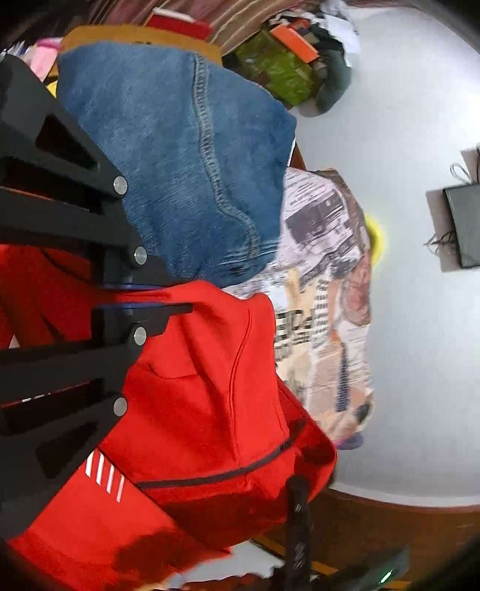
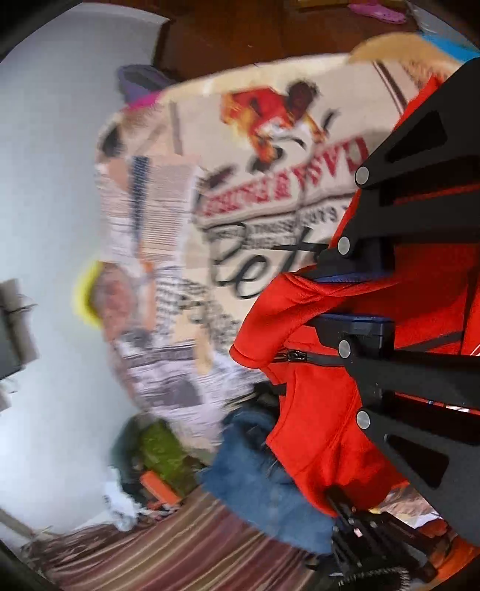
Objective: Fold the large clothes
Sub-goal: 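Grasp the jacket collar with the right gripper while the left gripper grasps the hem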
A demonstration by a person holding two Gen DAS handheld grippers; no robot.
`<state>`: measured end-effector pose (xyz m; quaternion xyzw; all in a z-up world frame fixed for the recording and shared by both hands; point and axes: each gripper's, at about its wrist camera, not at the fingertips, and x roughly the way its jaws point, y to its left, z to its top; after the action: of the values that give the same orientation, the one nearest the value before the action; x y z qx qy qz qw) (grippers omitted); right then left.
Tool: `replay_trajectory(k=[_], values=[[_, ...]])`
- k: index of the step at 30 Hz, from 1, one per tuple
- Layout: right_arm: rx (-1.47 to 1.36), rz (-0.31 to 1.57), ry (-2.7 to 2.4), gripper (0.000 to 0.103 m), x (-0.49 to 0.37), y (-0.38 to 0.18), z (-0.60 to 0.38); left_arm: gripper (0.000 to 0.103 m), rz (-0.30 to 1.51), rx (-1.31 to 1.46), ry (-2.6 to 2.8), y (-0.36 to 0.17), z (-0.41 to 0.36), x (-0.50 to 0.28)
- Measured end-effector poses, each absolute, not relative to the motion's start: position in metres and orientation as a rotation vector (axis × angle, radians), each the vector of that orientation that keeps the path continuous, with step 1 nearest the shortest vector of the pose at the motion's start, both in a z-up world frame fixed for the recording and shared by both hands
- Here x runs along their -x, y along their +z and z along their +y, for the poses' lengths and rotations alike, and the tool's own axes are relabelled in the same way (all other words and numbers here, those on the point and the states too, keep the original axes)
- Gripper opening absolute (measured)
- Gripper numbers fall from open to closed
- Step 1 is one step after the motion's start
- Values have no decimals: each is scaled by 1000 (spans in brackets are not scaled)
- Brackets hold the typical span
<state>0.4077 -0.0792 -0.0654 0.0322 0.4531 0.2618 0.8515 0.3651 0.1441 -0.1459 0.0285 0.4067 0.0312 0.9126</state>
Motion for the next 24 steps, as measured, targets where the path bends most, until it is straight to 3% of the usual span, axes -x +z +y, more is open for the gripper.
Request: replay_trajectory(k=[5, 10, 18, 24], values=[[-93, 871, 607, 12, -372, -12, -95, 2, 767, 38, 15, -107, 154, -353], [-47, 837, 644, 12, -319, 0, -105, 2, 748, 40, -53, -95, 146, -319], [25, 872, 639, 12, -235, -24, -131, 2, 770, 0, -138, -111, 117, -247], [74, 953, 619, 12, -185, -69, -139, 2, 855, 29, -168, -158, 111, -208]])
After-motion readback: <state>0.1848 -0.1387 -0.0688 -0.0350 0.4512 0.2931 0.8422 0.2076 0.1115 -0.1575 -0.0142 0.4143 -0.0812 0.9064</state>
